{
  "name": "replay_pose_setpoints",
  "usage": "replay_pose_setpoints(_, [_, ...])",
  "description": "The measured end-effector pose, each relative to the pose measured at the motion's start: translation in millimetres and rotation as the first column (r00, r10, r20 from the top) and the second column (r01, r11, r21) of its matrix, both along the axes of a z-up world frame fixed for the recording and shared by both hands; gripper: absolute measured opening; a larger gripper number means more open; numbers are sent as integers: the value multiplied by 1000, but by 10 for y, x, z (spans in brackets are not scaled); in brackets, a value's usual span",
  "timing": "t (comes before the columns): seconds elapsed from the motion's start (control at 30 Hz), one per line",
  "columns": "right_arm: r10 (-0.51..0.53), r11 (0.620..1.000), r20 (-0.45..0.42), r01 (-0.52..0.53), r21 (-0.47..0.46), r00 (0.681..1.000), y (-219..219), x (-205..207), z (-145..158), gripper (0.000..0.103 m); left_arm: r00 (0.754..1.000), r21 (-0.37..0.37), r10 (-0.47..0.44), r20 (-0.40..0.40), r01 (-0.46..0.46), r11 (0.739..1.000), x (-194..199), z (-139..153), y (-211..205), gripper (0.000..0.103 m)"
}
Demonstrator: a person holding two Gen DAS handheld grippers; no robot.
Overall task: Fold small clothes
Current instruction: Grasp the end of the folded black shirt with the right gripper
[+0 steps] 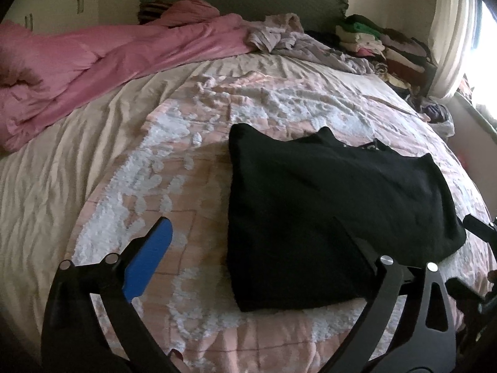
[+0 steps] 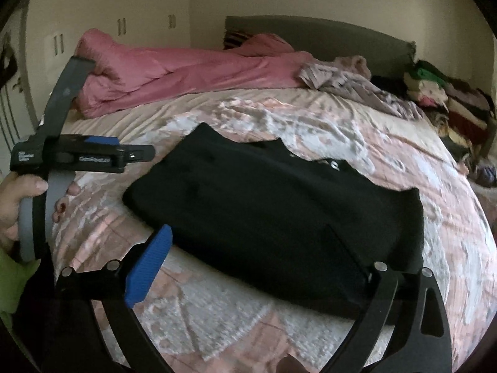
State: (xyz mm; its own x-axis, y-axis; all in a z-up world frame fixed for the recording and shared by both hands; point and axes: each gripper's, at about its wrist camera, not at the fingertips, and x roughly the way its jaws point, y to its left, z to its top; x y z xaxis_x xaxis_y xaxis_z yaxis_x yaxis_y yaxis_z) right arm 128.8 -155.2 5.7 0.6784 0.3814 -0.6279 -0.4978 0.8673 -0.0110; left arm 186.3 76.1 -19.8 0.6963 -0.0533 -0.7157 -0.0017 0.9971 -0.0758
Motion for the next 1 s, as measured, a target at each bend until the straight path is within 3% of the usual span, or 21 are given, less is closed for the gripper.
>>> replay_pose_setpoints(0.4, [138,986,35,-134,-98,990,558,-8,-93,98,999,6,46,-21,-46,999,130,-92,193,93])
replay_pose_setpoints(0.73, [188,960,-32,-190,-203,982,920,151,-518,98,995,-28,62,-75,-65,998,416,-278,331,93])
replay_pose_setpoints(1.0, [203,929,-10,-196,-316,979,1212,286,-797,98,983,-136,15,-182,-41,990,805,-562,339,93])
